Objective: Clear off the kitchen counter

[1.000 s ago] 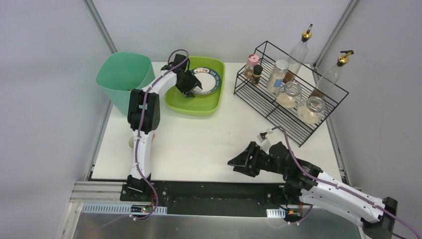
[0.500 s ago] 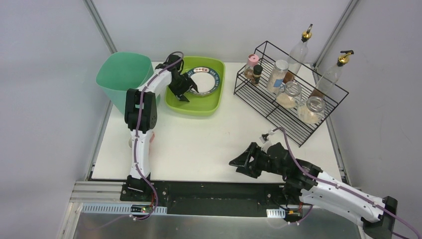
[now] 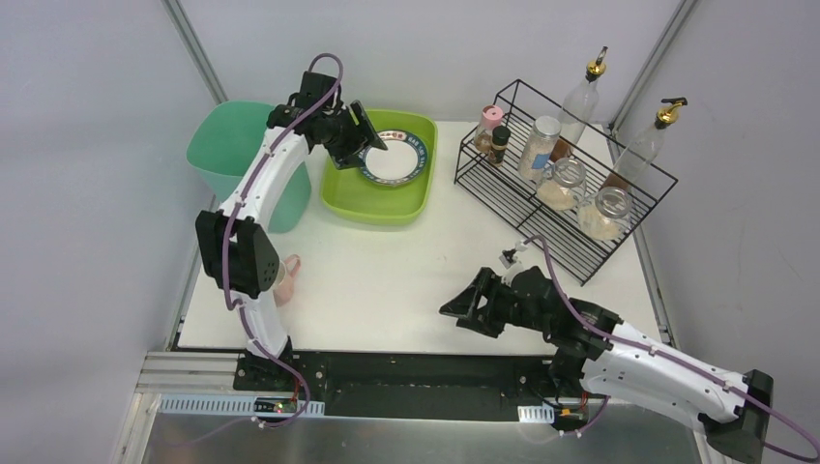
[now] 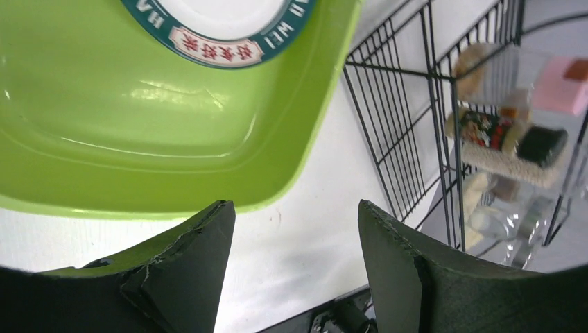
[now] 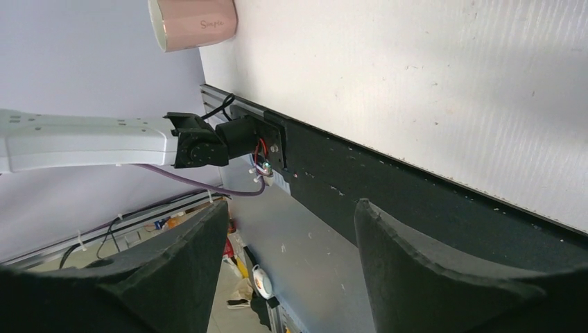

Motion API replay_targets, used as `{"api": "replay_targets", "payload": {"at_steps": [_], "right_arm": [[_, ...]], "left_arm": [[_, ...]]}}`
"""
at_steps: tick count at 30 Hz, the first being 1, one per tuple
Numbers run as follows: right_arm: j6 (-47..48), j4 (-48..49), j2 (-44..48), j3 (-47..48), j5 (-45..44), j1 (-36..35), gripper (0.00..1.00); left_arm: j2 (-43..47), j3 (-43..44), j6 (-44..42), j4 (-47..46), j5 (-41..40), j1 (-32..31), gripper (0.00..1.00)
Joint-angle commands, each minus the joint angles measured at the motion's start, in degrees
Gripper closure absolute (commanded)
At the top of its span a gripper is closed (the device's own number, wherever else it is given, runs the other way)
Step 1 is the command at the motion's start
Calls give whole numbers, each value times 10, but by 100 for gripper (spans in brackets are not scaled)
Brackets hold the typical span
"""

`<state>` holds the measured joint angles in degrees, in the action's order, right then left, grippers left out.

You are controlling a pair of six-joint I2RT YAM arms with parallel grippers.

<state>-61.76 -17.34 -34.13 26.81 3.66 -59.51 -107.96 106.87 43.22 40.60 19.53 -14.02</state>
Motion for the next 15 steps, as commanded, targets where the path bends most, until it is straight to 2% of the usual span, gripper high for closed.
{"api": "replay_targets", "payload": {"at_steps": [1, 6, 15], "right_arm": [[44, -12, -34, 42, -10, -2, 29], [82, -35, -65, 69, -24, -3, 26], [138, -44, -120, 112, -47, -1, 24]], "left_arm": [[55, -23, -46, 31, 9, -28, 33], [138, -71, -73, 48, -61, -75, 32], [324, -230, -63, 79, -208, -129, 34]]}}
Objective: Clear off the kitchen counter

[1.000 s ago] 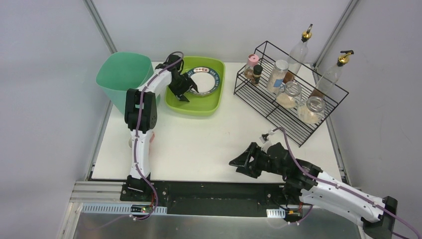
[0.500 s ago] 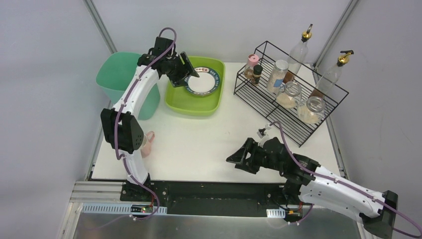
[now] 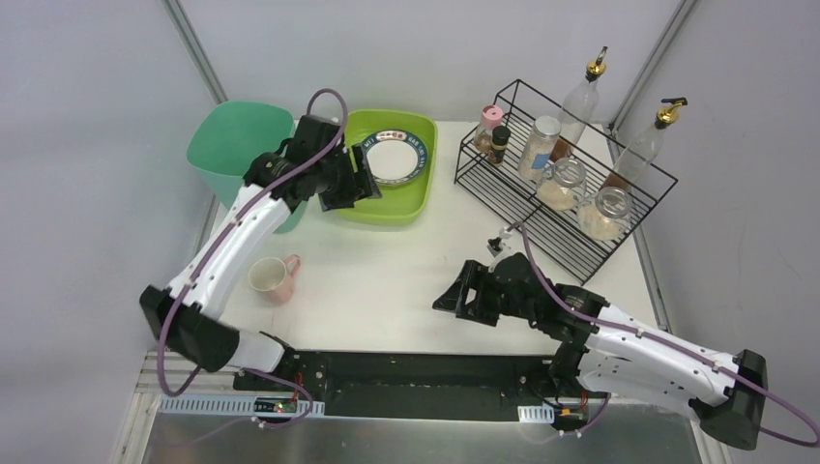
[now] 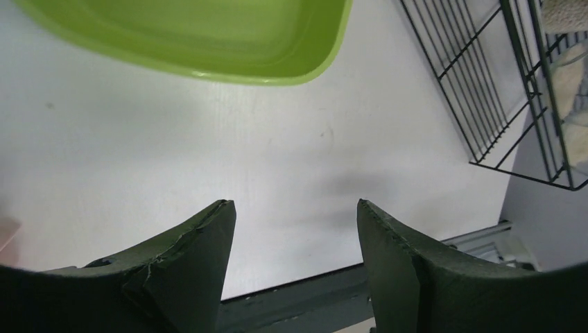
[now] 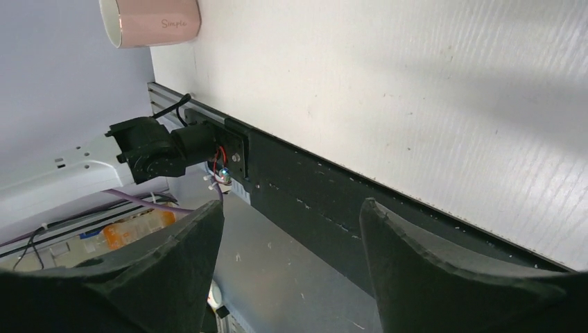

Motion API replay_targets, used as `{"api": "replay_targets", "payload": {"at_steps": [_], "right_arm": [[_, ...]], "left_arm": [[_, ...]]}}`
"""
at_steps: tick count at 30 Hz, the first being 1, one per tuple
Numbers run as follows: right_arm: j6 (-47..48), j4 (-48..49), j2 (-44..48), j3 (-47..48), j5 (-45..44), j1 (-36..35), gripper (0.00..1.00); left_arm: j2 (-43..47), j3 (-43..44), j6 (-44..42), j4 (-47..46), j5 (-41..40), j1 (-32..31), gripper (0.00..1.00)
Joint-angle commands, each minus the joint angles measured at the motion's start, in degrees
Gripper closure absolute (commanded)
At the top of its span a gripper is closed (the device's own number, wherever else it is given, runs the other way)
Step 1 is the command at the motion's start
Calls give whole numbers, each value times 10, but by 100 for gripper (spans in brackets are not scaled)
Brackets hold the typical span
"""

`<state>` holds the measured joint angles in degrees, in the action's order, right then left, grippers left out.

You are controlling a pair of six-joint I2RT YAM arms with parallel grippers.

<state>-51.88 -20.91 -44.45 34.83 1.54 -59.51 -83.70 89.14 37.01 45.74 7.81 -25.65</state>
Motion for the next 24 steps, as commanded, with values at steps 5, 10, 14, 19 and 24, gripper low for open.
{"api": "replay_targets", "payload": {"at_steps": [5, 10, 14, 19, 24], "right_arm": [[55, 4, -57, 49, -29, -1, 24], [65, 20, -90, 64, -22, 0, 23], [68, 39, -109, 66, -22, 0, 23], [66, 63, -132, 63, 6, 1, 23], [65, 67, -136, 58, 13, 1, 23]], "left_arm": [[168, -126, 12, 53, -129, -26, 34], [238, -192, 26, 78, -153, -26, 34], [265, -232, 50, 125, -202, -26, 34], [296, -262, 75, 159, -252, -26, 32], [297, -267, 83, 191, -302, -24, 31]]}}
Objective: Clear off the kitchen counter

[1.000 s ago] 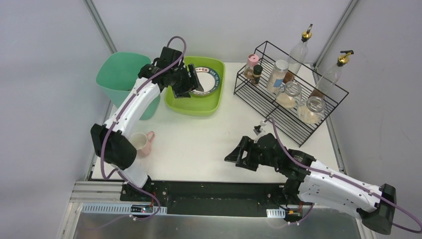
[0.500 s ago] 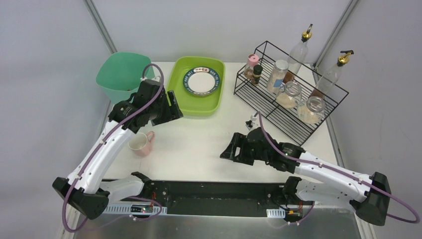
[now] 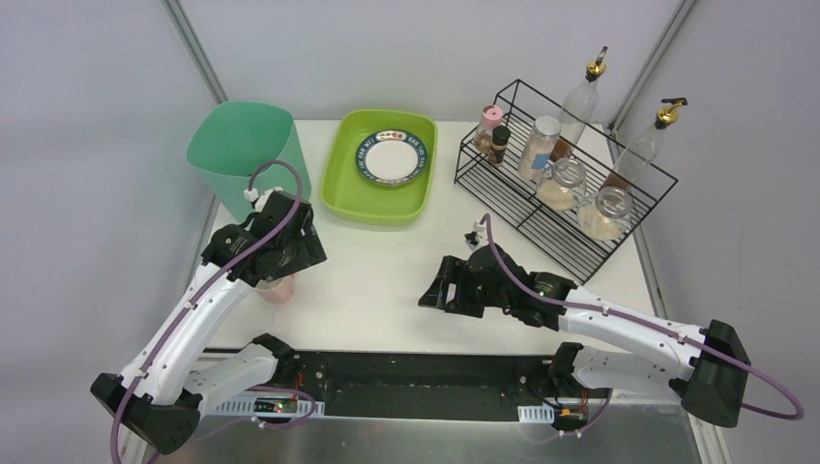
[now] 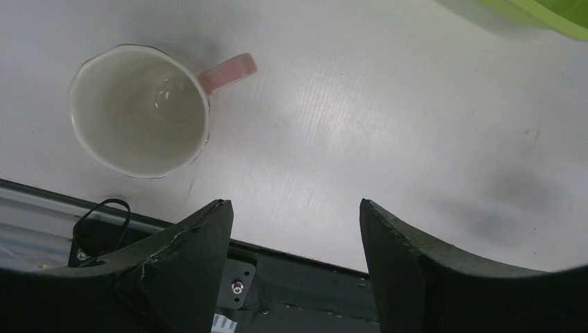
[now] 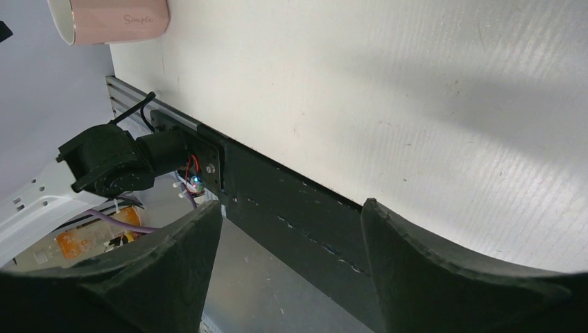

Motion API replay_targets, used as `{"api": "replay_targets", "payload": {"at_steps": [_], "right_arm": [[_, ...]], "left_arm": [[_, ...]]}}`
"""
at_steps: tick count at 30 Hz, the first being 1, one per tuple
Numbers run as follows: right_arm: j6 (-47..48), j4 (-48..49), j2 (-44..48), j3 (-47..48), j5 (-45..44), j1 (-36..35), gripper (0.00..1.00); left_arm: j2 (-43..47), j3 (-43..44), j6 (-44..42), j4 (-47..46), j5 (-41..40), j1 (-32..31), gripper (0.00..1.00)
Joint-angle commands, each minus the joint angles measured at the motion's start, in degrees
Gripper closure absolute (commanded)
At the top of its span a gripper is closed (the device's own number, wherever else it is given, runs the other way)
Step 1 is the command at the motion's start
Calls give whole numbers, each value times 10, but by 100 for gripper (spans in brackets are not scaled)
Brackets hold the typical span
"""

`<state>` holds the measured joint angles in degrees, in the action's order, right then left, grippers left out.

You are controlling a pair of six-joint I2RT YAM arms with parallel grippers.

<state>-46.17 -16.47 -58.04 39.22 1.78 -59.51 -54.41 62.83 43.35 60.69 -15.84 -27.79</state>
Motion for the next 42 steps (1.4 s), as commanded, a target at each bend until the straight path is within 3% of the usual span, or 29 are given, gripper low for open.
{"api": "replay_targets", "payload": {"at_steps": [1, 10, 16, 22, 42], "right_arm": [[9, 24, 1, 12, 10, 1, 23], [3, 33, 9, -11, 10, 1, 23], [-4, 45, 2, -18, 16, 1, 23], [-9, 58, -13, -21, 22, 1, 23], [-21, 91, -48, -33, 29, 1, 23]], "left_arm": [[-2, -5, 20, 47, -71, -1, 30], [-22, -29, -13, 38, -78, 68, 30], [-21, -46, -65, 3, -19, 140, 31], [-54, -58, -83, -21, 3, 149, 33], [-97, -96, -109, -58, 37, 155, 52]]}}
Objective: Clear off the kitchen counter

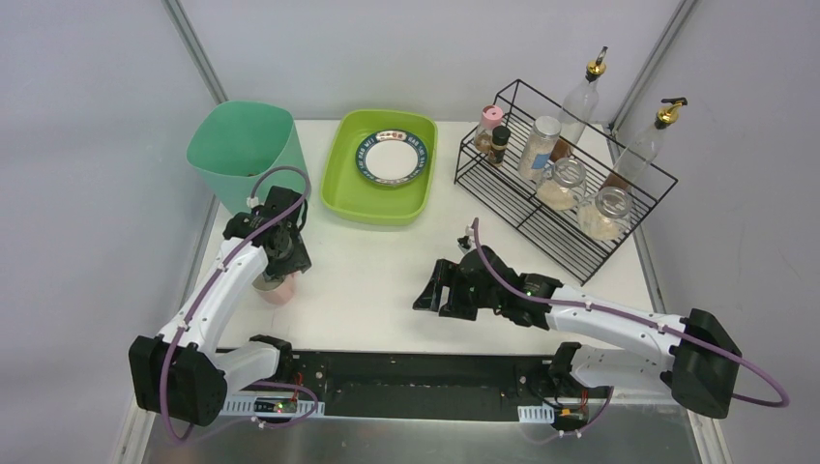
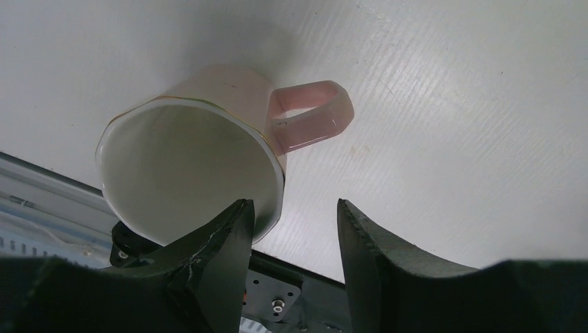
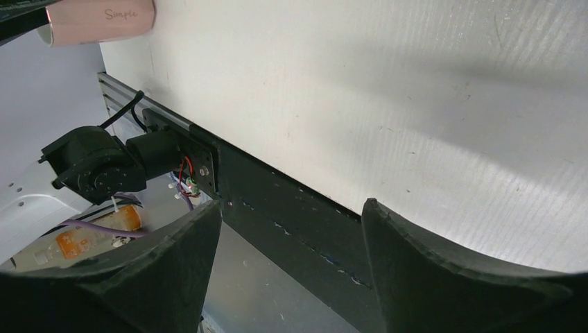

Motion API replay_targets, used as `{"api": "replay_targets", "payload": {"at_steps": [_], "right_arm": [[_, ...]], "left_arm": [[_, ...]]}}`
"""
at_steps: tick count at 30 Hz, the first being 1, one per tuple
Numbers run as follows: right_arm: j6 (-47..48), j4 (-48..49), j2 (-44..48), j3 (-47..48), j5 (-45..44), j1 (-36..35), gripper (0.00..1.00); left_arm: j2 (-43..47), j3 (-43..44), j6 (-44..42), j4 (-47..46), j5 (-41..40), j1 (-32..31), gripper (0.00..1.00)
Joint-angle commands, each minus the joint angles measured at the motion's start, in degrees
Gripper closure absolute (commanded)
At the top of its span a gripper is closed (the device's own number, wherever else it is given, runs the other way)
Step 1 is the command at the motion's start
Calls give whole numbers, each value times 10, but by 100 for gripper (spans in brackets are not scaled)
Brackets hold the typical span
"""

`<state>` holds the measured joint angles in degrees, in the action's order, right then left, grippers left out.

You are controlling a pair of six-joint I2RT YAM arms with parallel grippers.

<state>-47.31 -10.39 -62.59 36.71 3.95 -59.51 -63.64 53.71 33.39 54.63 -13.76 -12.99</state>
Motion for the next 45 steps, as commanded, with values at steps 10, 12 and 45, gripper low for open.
{"api": "replay_targets", "payload": {"at_steps": [10, 12, 45], "right_arm": [[-17, 41, 0, -19, 8, 1, 23], [-18, 42, 1, -21, 8, 1, 22], [-27, 60, 22, -40, 12, 0, 23]], "left_arm": [[-10, -7, -9, 1, 30, 6, 66], [-10, -8, -9, 1, 32, 6, 68], [-39, -10, -12, 0, 27, 5, 100]]}}
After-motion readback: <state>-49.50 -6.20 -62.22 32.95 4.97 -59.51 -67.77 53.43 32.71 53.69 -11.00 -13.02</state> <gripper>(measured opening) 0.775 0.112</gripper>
